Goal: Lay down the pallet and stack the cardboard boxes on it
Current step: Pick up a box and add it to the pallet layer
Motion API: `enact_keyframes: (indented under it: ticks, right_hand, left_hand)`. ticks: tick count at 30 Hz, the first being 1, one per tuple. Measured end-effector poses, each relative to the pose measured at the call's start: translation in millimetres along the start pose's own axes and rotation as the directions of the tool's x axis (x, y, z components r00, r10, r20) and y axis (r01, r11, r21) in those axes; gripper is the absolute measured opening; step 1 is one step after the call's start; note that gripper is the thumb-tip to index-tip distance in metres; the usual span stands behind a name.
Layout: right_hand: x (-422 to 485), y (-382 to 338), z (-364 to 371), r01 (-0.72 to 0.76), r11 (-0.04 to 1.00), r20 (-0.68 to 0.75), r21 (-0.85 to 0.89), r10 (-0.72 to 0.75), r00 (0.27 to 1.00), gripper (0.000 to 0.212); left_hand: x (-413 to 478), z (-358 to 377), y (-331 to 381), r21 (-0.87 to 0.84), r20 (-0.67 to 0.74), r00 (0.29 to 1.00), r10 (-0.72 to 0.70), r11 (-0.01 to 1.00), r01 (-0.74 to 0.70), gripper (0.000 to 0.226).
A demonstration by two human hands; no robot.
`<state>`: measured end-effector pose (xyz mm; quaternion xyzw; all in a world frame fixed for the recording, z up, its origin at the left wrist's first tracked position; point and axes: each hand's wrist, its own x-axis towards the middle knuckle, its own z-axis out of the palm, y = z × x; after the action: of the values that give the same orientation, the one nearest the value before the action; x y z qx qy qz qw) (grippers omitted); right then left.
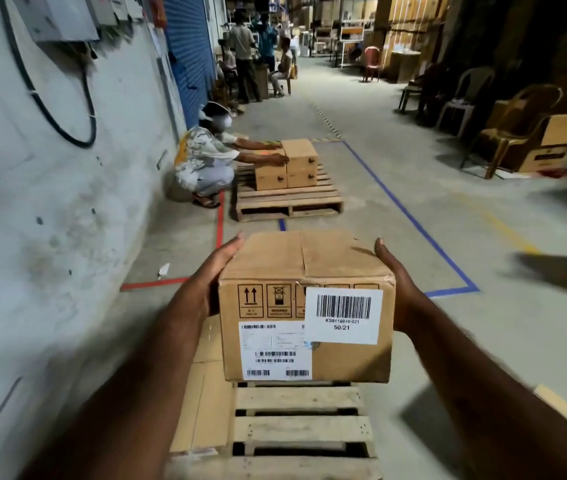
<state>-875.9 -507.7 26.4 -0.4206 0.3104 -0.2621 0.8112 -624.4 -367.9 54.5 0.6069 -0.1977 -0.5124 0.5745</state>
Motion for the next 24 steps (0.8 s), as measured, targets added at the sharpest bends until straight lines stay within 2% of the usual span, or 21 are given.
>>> enact_keyframes:
  ticks: [1, 4, 7, 11, 16, 20, 22, 24]
  right_hand:
    - [6, 7, -4, -0.06, 0.998, 0.007, -0.004, 0.06, 0.998, 0.06]
    - [35, 49, -30, -0.196, 0.981, -0.007, -0.019, 0.195, 0.981, 0.06]
    - [76, 126, -71, -0.253, 0.961, -0.047, -0.111, 0.249, 0.967, 0.04]
    - [132, 272, -142, -0.294, 0.916, -0.145, -0.272, 0.263, 0.954, 0.034]
    - [214, 489, -224, -0.276, 0.889, -0.21, -0.365, 0.21, 0.955, 0.024]
    - [273, 603, -265, -0.253, 0.904, -0.178, -0.344, 0.202, 0.963, 0.029]
    - [300, 632, -272, -0.228, 0.915, -0.148, -0.333, 0.188, 0.971, 0.026]
    - [321, 651, -274, -0.189, 0.916, -0.124, -0.354, 0.154, 0.98, 0.025]
  left_hand:
    - [8, 0, -10, 0.041, 0.019, 1.0, -0.014, 0.999, 0.013, 0.041]
    - [34, -13, -61, 0.083, -0.06, 0.994, -0.093, 0.992, 0.098, 0.028]
    - [83, -43, -160, 0.112, -0.097, 0.979, -0.178, 0.976, 0.188, 0.023]
    - [142, -81, -321, 0.183, -0.173, 0.966, -0.191, 0.958, 0.222, 0.031]
    - [229, -137, -516, 0.28, -0.277, 0.953, -0.121, 0.939, 0.201, 0.032]
    - [286, -177, -609, 0.45, -0.316, 0.949, -0.016, 0.877, 0.165, 0.031]
    - [315, -192, -635, 0.548, -0.36, 0.93, 0.075, 0.824, 0.146, 0.042]
    - [333, -206, -652, 0.713, -0.407, 0.898, 0.168, 0.673, 0.197, 0.052]
